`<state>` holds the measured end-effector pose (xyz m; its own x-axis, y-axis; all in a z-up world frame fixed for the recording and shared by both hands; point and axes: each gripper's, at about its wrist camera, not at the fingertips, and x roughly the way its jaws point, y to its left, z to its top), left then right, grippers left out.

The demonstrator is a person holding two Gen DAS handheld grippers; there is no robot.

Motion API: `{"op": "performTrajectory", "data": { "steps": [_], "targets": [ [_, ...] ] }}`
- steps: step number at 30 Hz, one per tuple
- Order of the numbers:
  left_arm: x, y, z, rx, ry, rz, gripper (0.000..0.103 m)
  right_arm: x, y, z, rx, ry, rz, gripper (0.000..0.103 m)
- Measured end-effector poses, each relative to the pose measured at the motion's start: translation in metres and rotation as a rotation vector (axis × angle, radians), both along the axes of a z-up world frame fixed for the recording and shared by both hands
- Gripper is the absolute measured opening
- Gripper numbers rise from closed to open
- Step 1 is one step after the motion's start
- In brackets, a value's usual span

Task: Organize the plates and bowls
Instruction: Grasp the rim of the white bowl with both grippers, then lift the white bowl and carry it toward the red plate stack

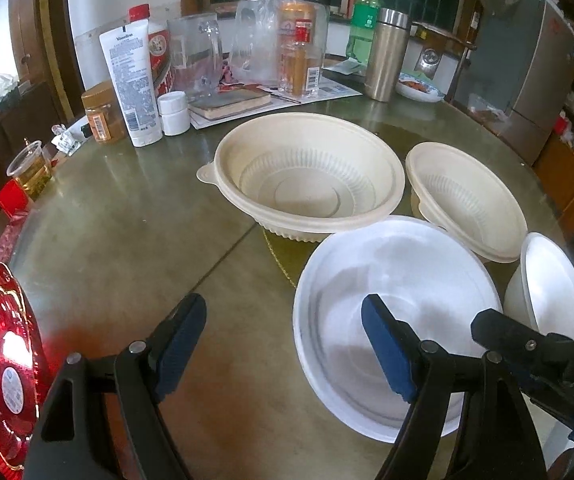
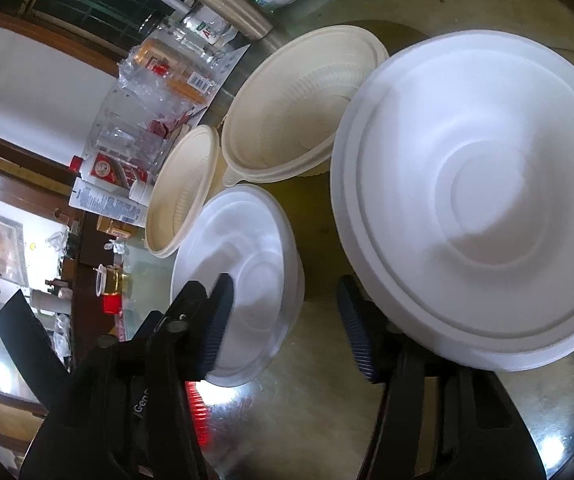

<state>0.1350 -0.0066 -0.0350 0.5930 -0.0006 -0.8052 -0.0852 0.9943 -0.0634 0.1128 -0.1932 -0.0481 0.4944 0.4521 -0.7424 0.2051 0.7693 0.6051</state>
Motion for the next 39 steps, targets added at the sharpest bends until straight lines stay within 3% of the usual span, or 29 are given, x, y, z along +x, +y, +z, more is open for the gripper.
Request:
{"op": "performTrajectory", "data": {
  "steps": [2,3,5,6,7,10,39],
  "targets": [
    [0.0,-0.001,-0.001,0.021,0.001,-0.003,0.078,0.001,0.004,0.0,-0.026,0.004,0.018,0.035],
    [0.0,-0.002,-0.002,0.026,0.002,-0.007,0.072,0.002,0.006,0.0,-0.034,0.007,0.024,0.028],
    [0.001,-0.003,-0.006,0.022,0.021,-0.019,0.054,0.002,0.009,-0.001,-0.058,0.007,0.031,0.018],
    [0.002,-0.004,-0.008,0.023,0.033,-0.024,0.039,0.002,0.01,-0.001,-0.068,0.004,0.039,0.013],
    [0.002,-0.004,-0.01,0.015,0.039,-0.034,0.03,0.002,0.011,-0.001,-0.07,0.001,0.045,0.011],
    [-0.002,-0.01,-0.01,0.033,0.032,-0.059,0.017,-0.001,0.014,0.003,-0.08,-0.018,0.055,0.011],
    [-0.05,0.012,0.027,0.066,-0.111,-0.043,0.017,-0.043,0.042,0.043,-0.117,-0.166,0.127,0.01]
  ]
}}
